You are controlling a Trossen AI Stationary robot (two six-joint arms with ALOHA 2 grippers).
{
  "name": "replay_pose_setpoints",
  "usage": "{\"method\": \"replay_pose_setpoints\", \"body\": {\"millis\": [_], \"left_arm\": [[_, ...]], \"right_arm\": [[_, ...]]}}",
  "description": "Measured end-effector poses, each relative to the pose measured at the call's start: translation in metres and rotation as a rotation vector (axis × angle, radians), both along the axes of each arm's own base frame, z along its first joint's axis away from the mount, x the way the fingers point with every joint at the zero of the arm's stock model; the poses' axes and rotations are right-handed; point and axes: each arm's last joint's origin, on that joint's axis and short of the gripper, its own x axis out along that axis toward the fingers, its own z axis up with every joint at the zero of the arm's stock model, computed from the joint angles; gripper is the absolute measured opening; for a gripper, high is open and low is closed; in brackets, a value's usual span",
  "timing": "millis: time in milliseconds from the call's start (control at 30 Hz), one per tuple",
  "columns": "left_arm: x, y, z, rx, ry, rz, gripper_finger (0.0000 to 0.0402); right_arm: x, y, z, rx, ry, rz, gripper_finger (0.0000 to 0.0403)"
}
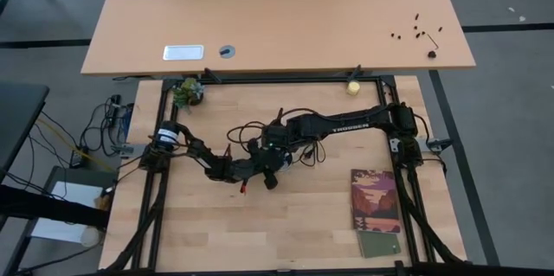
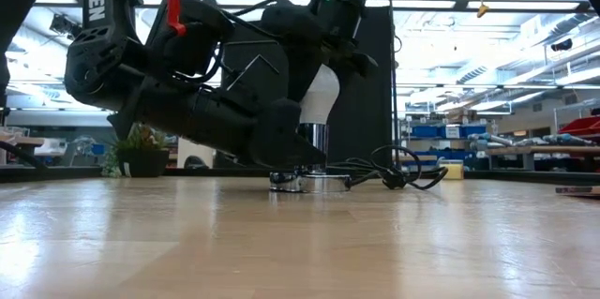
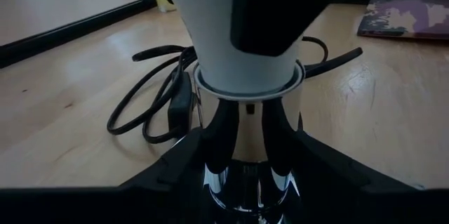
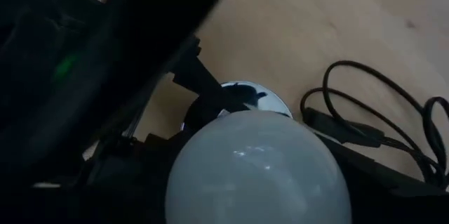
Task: Screw lightbulb
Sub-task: Remove the white lightbulb from the silver lamp
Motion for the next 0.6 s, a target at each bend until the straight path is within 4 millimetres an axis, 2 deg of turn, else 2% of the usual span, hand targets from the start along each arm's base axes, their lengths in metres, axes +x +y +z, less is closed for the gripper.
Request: {"method": "replay_pose_setpoints", "body": {"millis": [100, 267, 600], "left_arm": [[0.0, 0.0, 0.0, 0.003, 0.002, -0.001, 0.019], [0.0, 0.0, 0.0, 0.021, 0.011, -0.01, 0.019], [0.0, 0.0, 0.0, 0.054, 0.029, -0.033, 0.019]], "right_arm": [[0.0, -0.003, 0.0, 0.03, 0.009, 0.091, 0.0261], [0.0, -0.01, 0.001, 0.012, 0.025, 0.399, 0.0277], [0.0, -0.008, 0.0, -0.231, 0.061, 1.21, 0.0275]]}}
